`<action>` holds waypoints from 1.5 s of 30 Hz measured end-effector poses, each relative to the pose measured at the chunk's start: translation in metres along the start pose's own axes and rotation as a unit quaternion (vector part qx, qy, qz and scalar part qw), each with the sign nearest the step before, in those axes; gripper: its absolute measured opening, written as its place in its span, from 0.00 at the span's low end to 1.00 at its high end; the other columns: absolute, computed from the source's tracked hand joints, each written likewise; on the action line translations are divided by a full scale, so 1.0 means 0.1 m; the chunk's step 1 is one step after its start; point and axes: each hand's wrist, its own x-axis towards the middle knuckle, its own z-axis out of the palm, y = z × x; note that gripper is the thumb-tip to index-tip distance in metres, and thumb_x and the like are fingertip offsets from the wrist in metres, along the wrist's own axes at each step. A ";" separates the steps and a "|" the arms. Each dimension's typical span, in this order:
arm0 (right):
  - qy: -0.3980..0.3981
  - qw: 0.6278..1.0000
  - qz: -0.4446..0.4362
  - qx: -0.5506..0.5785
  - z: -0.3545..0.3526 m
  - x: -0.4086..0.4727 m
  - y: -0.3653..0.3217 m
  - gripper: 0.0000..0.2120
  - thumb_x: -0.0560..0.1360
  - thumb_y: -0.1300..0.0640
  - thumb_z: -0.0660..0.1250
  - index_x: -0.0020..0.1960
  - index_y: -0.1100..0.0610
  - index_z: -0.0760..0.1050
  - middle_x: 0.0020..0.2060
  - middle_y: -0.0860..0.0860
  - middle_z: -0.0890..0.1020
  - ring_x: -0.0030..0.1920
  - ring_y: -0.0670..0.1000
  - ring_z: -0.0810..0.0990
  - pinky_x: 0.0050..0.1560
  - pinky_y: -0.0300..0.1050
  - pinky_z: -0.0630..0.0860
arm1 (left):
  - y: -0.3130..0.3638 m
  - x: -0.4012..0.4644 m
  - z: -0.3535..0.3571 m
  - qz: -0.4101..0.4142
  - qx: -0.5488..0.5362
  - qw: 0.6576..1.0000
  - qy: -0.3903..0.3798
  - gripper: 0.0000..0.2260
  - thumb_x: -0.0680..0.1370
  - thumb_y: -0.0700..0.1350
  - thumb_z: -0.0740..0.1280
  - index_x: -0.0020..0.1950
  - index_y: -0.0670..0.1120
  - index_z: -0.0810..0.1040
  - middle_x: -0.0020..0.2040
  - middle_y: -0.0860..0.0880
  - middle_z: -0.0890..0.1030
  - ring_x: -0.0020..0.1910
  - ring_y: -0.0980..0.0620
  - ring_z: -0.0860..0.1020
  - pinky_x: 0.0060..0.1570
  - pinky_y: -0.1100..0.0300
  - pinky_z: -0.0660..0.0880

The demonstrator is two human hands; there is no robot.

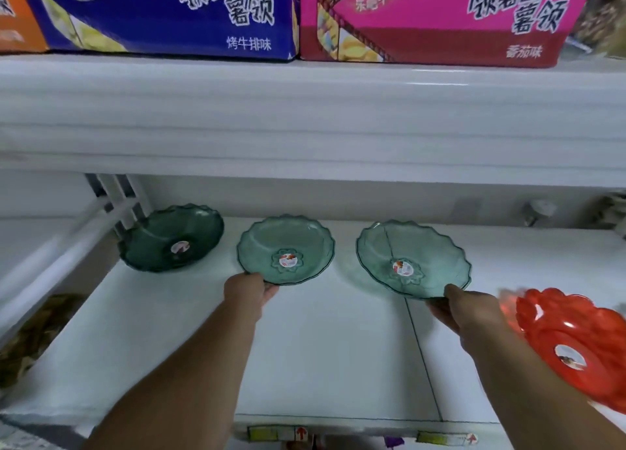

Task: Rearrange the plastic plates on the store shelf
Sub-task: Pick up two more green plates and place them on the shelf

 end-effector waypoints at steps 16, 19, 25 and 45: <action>-0.041 0.999 -0.021 0.017 0.49 -0.12 -0.11 0.06 0.75 0.67 0.63 0.47 0.70 0.77 0.40 0.64 0.85 0.31 0.56 0.86 0.47 0.50 0.83 | 0.11 0.21 -0.10 0.023 -0.034 0.997 -0.058 0.18 0.83 0.35 0.56 0.73 0.36 0.66 0.62 0.39 0.74 0.68 0.39 0.73 0.63 0.53 0.73; -0.094 0.995 -0.023 0.023 0.81 -0.17 -0.18 0.06 0.76 0.67 0.64 0.48 0.70 0.78 0.39 0.63 0.86 0.34 0.57 0.87 0.43 0.48 0.85 | 0.10 0.19 -0.21 0.031 -0.015 0.998 -0.061 0.13 0.83 0.32 0.52 0.63 0.37 0.71 0.49 0.40 0.73 0.60 0.38 0.74 0.66 0.50 0.71; -0.175 0.985 -0.004 -0.007 1.62 -0.33 -0.23 0.06 0.76 0.70 0.63 0.50 0.69 0.77 0.44 0.64 0.85 0.32 0.56 0.86 0.39 0.50 0.85 | 0.11 0.10 -0.46 0.075 0.013 0.996 -0.040 0.08 0.80 0.35 0.61 0.48 0.48 0.72 0.46 0.45 0.78 0.43 0.47 0.79 0.43 0.54 0.79; -0.150 0.951 -0.057 -0.266 2.26 -0.20 0.07 0.10 0.72 0.57 0.69 0.36 0.60 0.74 0.43 0.61 0.87 0.45 0.61 0.87 0.46 0.52 0.82 | 0.13 -0.13 -0.87 0.098 0.057 0.993 -0.033 0.09 0.79 0.36 0.65 0.58 0.44 0.75 0.52 0.41 0.81 0.46 0.44 0.81 0.48 0.50 0.80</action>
